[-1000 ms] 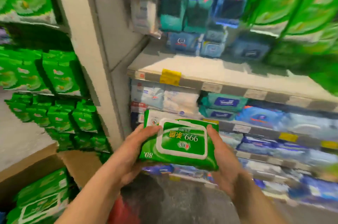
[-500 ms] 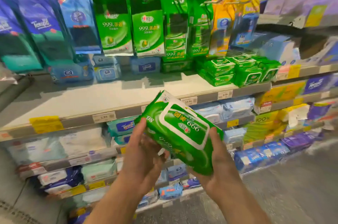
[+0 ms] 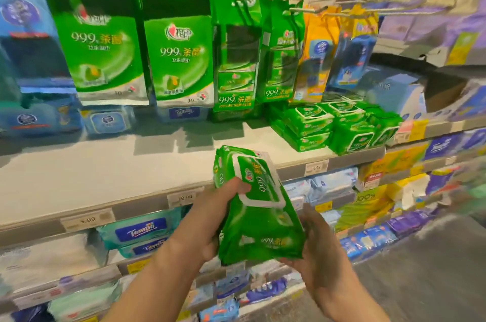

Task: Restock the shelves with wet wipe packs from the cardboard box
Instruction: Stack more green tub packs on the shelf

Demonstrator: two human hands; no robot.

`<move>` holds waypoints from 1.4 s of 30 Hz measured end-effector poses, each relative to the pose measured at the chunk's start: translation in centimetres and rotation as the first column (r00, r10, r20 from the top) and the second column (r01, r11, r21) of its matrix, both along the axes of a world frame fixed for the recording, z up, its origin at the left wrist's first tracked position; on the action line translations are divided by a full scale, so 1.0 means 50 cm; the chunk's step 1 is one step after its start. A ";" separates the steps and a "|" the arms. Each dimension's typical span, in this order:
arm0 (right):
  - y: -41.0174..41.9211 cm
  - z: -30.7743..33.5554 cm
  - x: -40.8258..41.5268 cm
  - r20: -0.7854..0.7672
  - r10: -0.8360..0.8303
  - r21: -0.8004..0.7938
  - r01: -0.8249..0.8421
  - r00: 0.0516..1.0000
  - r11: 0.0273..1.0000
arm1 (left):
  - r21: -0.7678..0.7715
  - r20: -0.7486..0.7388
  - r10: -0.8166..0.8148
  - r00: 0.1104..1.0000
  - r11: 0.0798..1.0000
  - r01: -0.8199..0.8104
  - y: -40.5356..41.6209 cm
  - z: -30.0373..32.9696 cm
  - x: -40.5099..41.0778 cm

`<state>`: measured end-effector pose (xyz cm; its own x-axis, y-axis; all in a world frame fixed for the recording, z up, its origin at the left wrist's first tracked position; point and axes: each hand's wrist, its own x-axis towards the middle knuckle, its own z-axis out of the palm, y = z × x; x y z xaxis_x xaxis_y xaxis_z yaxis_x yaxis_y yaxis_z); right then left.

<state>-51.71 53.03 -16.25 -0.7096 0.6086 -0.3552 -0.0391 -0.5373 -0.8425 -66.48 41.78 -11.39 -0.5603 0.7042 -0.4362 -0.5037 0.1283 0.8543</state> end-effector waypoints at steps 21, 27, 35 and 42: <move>0.274 0.067 -0.310 0.090 0.115 0.156 -0.128 0.989 0.979 | 0.248 0.415 0.198 0.888 0.914 -0.320 0.081 0.002 -0.213; 0.314 0.069 -0.336 0.099 0.078 0.157 -0.093 0.992 0.983 | 0.137 0.271 0.247 0.930 0.947 -0.291 0.127 -0.008 -0.201; 0.358 0.086 -0.328 0.463 0.189 0.503 -0.432 0.866 0.749 | -0.046 -0.041 0.280 0.959 0.958 -0.282 0.186 -0.028 -0.244; 0.381 0.066 -0.327 0.391 0.265 0.476 -0.440 0.882 0.761 | -0.043 -0.331 0.165 0.929 0.981 -0.189 0.177 -0.046 -0.261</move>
<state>-68.08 72.07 -12.95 -0.8323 0.4859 -0.2670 0.3461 0.0791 -0.9349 -79.54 50.62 -13.71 -0.7925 0.5536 -0.2559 -0.2207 0.1308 0.9665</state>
